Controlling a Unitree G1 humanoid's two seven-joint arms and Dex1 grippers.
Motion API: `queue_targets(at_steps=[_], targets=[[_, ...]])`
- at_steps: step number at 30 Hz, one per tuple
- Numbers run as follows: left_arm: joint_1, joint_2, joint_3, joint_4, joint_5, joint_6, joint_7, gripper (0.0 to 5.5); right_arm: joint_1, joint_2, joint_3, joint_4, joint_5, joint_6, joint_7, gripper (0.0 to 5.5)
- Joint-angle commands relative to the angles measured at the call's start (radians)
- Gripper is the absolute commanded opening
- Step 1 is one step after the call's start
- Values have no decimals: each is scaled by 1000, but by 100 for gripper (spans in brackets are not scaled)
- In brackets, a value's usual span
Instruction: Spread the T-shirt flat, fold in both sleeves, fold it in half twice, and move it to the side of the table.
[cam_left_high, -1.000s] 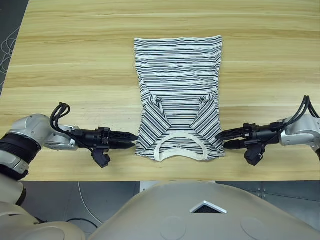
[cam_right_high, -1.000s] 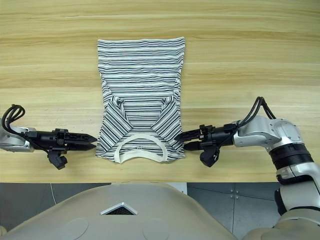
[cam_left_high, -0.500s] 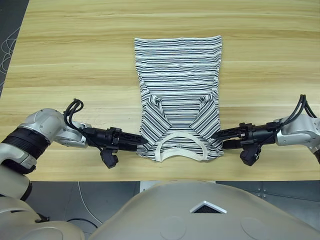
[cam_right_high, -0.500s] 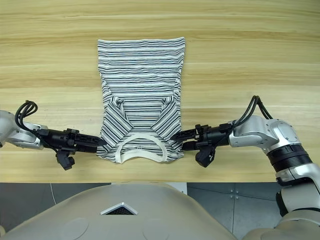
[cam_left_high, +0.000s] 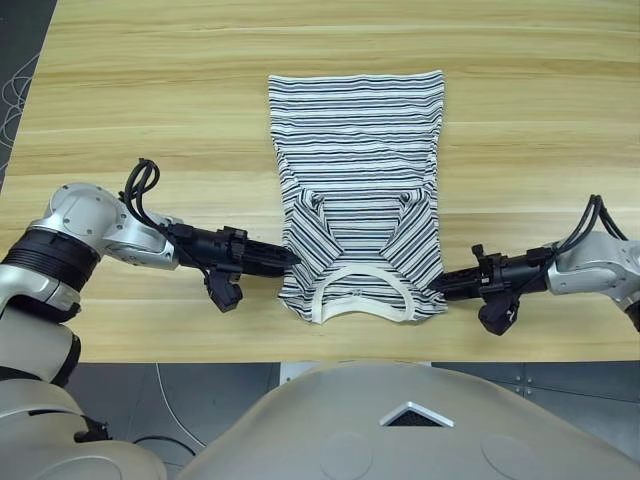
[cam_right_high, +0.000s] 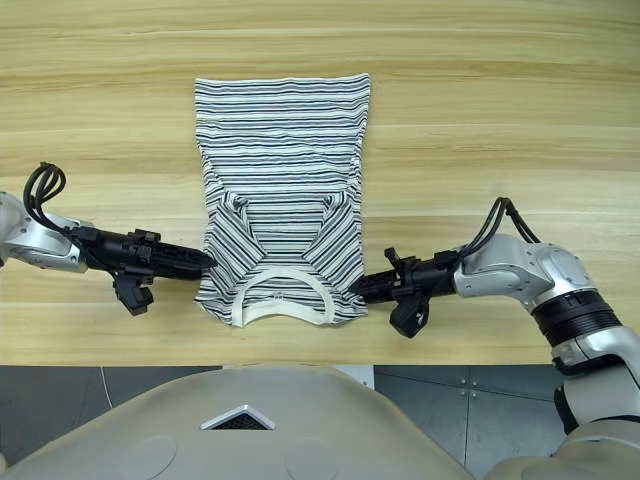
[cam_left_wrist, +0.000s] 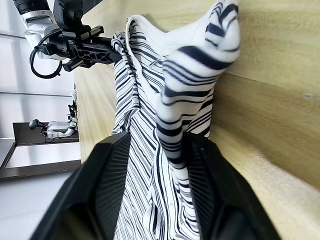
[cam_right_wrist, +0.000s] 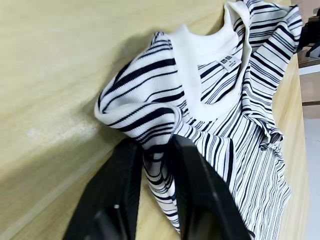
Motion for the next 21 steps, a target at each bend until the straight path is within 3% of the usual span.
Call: queue_targets(at_steps=[1, 3, 8, 21], targets=[[-18, -10, 23, 26, 5, -21, -29, 129, -20, -18, 3, -11, 19, 9, 20, 33], [-21, -17, 26, 35, 8, -27, -37, 97, -18, -16, -3, -12, 13, 5, 18, 10], [-26, -29, 35, 53, 19, -37, -52, 14, -14, -13, -10, -10, 0, 1, 12, 10], [-67, -87, 36, 168, 18, -23, -59, 14, -15, -16, -5, -32, 55, 45, 28, 10]])
